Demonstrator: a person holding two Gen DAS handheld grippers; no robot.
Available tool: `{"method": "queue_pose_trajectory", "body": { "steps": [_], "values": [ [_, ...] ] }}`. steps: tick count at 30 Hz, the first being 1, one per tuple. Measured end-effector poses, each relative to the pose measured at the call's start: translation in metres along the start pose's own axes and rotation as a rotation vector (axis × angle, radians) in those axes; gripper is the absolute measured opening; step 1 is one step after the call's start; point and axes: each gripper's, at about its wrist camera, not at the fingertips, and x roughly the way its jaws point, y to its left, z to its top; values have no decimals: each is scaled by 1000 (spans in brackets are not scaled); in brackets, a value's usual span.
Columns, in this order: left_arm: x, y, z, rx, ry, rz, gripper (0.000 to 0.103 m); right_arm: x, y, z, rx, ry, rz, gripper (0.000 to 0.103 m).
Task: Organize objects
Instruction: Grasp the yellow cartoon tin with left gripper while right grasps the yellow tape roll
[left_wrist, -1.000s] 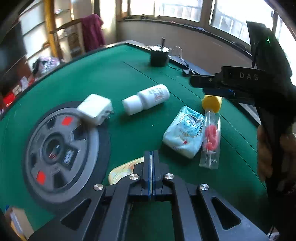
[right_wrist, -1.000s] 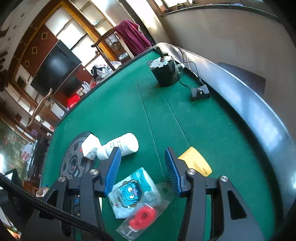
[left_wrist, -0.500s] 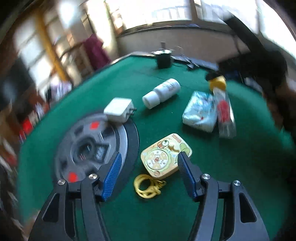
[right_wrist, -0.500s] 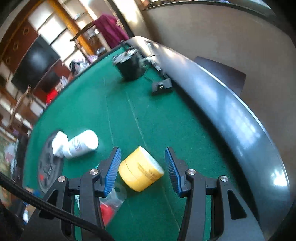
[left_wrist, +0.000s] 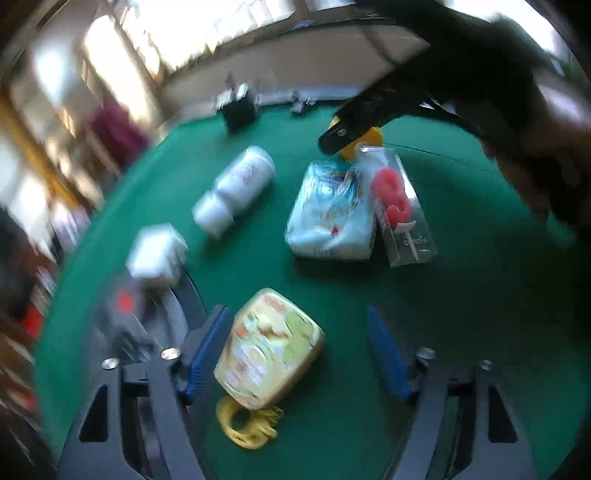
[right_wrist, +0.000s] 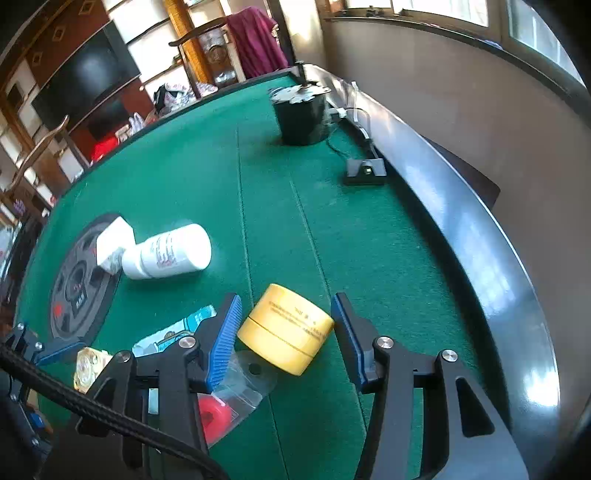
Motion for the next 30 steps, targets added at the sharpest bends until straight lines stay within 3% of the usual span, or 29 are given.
{"method": "queue_pose_trajectory", "body": {
  "steps": [1, 2, 4, 6, 11, 14, 16, 18, 20, 21, 25, 30],
  "values": [
    [-2, 3, 0, -20, 0, 2, 48, 2, 1, -1, -7, 8, -9, 49],
    [-5, 5, -1, -25, -5, 16, 26, 4, 3, -2, -18, 3, -25, 48],
    [-11, 15, -4, -106, 7, -34, 20, 2, 5, -3, -33, 7, -37, 48],
    [-18, 19, -10, -158, 0, -41, 0, 0, 5, -3, -31, 12, -30, 48],
    [-39, 19, -27, -241, -30, -21, 0, -14, 4, -2, -6, -46, -11, 48],
    [-44, 23, -29, -320, -2, 10, 0, -15, 2, -1, 19, -61, 12, 48],
    [-47, 38, -36, -462, -1, 10, 9, -12, 2, -1, 31, -50, 25, 48],
    [-37, 53, -46, -656, 29, -4, 55, -9, 4, -1, 28, -43, 27, 48],
    [-31, 53, -53, -806, 7, -47, 56, -9, 5, -1, 27, -45, 31, 48],
    [-27, 50, -52, -832, 3, -45, 57, -9, 5, -1, 29, -46, 37, 48],
    [-7, 41, -30, -843, 16, 41, 58, -10, 4, 0, 39, -52, 50, 48],
    [13, 42, -9, -856, 46, 145, 69, -11, -2, 1, 82, -51, 78, 48]
  ]
}}
